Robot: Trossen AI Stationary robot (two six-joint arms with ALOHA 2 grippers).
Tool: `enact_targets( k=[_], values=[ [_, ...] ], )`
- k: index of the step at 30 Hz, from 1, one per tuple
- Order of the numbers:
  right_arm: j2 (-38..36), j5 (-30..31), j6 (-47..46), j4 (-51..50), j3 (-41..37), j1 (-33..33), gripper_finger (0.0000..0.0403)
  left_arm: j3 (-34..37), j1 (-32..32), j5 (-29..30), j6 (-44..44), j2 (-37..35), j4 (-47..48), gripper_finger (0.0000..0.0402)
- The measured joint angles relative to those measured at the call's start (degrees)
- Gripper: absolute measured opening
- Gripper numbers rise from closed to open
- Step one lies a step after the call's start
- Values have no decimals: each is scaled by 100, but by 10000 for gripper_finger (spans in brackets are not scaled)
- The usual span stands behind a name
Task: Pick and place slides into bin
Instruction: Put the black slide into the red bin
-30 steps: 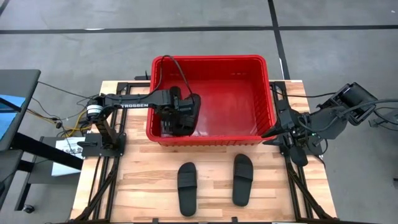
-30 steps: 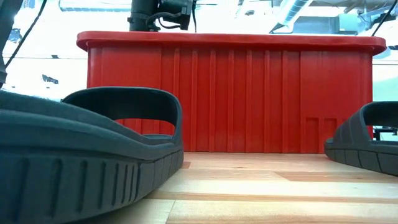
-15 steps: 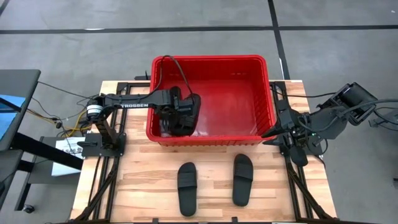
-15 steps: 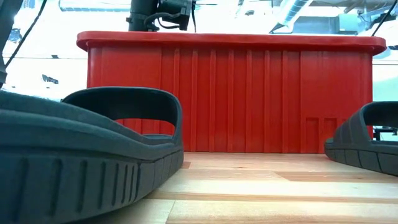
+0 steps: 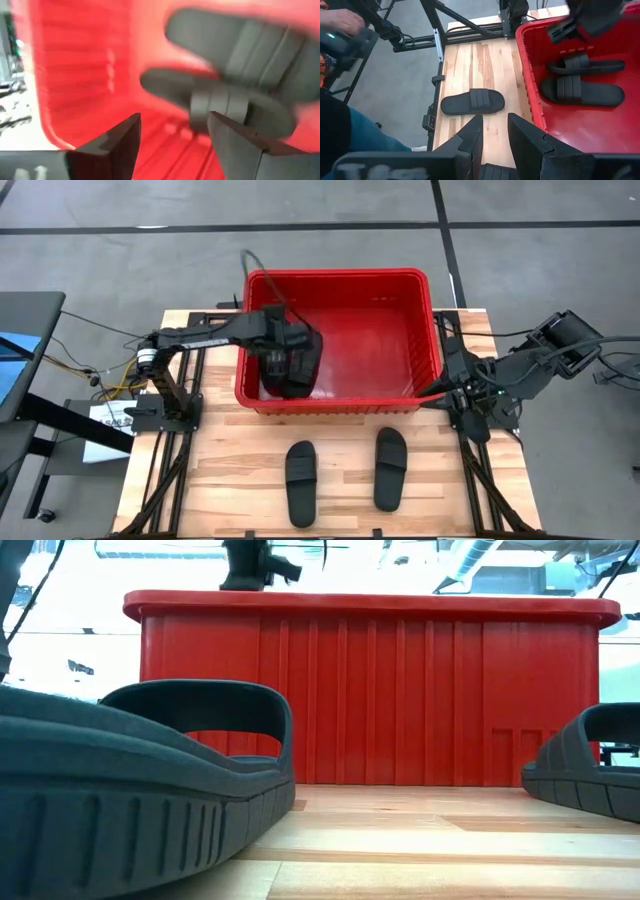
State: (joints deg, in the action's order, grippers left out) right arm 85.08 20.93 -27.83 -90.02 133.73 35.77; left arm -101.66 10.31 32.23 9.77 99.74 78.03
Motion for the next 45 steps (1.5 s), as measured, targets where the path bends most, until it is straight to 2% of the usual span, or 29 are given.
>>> enact_targets(
  k=[3,5,8,11,13,16,19,22,25,28,33,35,39,45],
  values=[
    [0,0,0,0,2,0,81,-539,-8,-356,-76,-197,-467,222],
    [0,-3,1,0,0,12,81,-834,-44,-825,-217,-345,-858,222],
    [0,-1,2,0,2,55,81,-1086,-166,-1901,-292,-653,-1468,222],
    [0,-7,42,1,1,135,81,-1069,-408,-3110,-308,-1021,-2096,222],
    [3,-5,131,0,1,200,81,-1034,-627,-3693,-459,-1205,-2430,222],
    [17,9,133,1,2,302,81,-959,-1004,-3881,-851,-1449,-2856,222],
    [55,156,133,0,2,395,81,-905,-1468,-3769,-1146,-1607,-3309,222],
    [135,629,136,5,-110,531,81,-709,-2151,-3345,-1232,-1659,-4184,222],
    [137,1046,87,1,-472,613,81,-439,-2807,-2542,-1131,-1682,-4992,222],
    [133,1297,-118,-1,-929,686,81,-244,-3329,-1539,-1029,-1690,-5265,222],
    [94,1609,-559,0,-1734,910,81,309,-3816,-291,-1273,-1751,-5841,222],
    [99,1799,-766,2,-2033,1037,81,621,-3895,-72,-1376,-1903,-6219,222],
    [83,1995,-1269,0,-2429,1338,81,1539,-4025,-2,-1437,-2306,-7248,222],
    [81,2366,-1987,2,-2648,1904,81,3372,-4196,165,-1802,-3013,-9038,222]
  ],
)
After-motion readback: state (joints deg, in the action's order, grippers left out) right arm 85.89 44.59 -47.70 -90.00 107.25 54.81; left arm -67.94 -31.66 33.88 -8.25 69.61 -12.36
